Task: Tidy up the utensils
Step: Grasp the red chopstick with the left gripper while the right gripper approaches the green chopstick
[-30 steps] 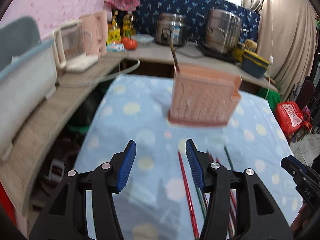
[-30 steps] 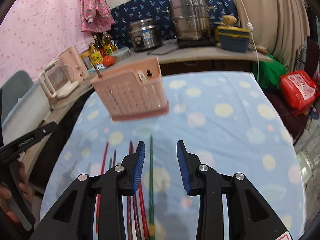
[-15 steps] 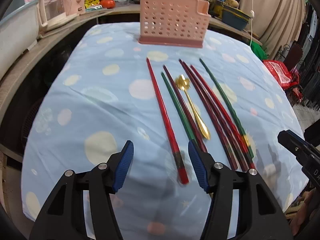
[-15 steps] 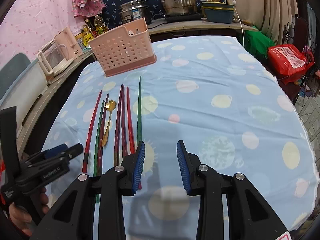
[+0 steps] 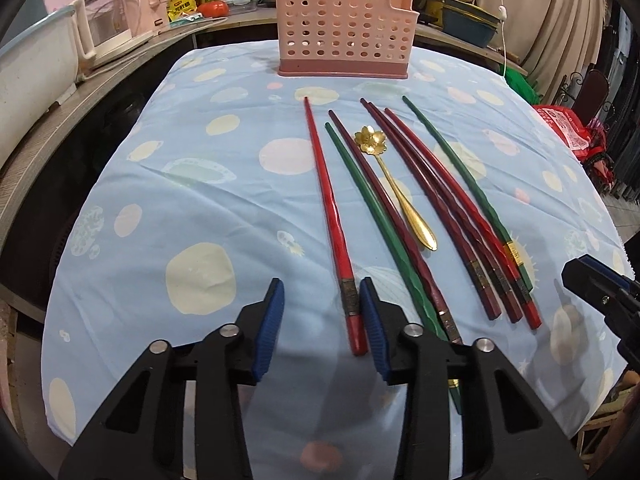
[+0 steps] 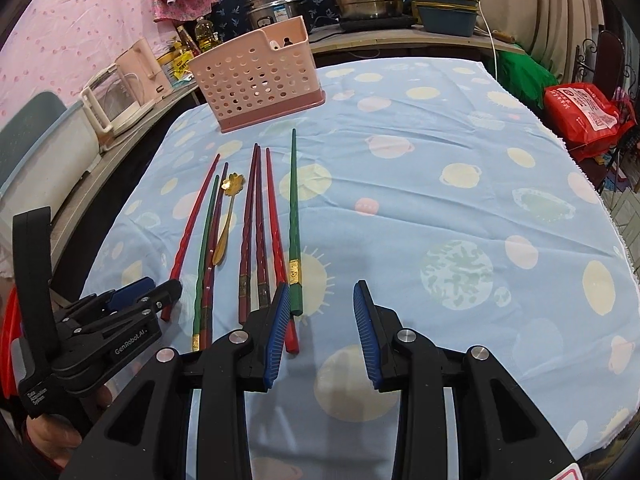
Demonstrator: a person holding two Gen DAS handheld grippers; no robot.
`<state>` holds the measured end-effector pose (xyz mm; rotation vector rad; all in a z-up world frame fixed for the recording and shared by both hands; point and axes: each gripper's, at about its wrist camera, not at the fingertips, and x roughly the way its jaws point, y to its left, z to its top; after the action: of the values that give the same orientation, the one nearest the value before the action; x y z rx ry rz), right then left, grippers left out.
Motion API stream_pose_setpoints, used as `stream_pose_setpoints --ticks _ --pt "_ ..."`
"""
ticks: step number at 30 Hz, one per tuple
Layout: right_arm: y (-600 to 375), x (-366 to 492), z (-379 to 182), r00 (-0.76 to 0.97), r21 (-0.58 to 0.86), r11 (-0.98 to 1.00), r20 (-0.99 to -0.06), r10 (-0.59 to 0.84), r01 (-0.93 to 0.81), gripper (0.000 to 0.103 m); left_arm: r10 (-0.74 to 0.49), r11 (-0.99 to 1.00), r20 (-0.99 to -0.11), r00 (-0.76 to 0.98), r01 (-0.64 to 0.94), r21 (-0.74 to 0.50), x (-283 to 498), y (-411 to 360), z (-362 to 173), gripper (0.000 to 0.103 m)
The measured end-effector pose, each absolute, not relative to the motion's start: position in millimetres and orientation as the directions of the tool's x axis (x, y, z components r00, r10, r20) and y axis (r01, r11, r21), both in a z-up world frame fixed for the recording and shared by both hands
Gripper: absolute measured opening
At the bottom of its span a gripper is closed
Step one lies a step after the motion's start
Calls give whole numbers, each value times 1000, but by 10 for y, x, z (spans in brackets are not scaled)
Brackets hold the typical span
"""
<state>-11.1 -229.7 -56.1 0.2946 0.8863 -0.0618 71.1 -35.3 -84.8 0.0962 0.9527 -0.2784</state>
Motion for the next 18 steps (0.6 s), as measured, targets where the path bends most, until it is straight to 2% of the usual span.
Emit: stream_pose_setpoints --ticks 4,6,10,14,18 --pt "-2243 -84 -595 627 219 962 -776 71 161 32 -181 963 -814 552 266 -34 716 -299 -849 17" --pt "-2216 -55 -604 627 207 966 -776 67 154 32 -177 966 -815 552 256 -37 728 -264 -850 12" --pt "-2159 35 -622 632 177 974 -773 50 139 30 -176 966 -815 552 255 -36 731 -255 -854 11" --pt "-2135 145 -668 628 165 978 -777 47 131 19 -171 966 -814 555 255 -29 725 -262 -859 11" --pt "-2132 224 -713 622 160 979 -782 46 128 16 -169 967 -813 557 255 -27 723 -262 -861 11"
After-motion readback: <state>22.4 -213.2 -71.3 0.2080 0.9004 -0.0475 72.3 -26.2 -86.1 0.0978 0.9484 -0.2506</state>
